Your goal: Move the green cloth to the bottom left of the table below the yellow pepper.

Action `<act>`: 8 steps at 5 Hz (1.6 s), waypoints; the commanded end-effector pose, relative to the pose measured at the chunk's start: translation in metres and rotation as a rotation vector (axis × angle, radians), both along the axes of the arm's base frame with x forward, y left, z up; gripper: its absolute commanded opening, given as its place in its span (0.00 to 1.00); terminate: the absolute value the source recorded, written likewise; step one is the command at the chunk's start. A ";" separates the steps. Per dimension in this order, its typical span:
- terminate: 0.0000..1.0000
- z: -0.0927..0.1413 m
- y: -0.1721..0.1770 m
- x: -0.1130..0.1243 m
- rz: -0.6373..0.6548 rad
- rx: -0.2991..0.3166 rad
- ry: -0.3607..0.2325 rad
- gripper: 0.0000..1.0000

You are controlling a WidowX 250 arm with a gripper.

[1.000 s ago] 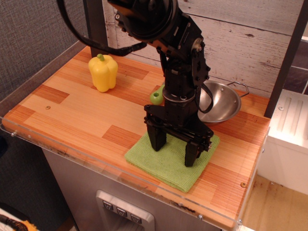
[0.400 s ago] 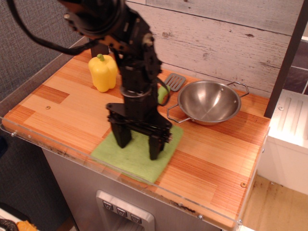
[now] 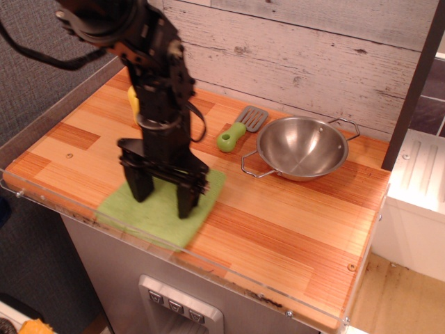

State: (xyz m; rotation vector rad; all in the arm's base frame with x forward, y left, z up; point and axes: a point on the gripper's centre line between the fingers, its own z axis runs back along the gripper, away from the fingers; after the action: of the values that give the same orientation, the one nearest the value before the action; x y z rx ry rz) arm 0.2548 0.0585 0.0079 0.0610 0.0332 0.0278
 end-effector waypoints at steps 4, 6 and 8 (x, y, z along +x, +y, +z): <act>0.00 0.022 0.046 0.012 -0.182 -0.041 -0.022 1.00; 0.00 0.086 0.046 0.014 -0.154 -0.010 -0.185 1.00; 0.00 0.121 0.038 0.022 -0.156 0.031 -0.229 1.00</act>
State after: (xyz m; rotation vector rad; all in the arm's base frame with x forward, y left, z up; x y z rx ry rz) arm 0.2755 0.0959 0.1133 0.0638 -0.1513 -0.1124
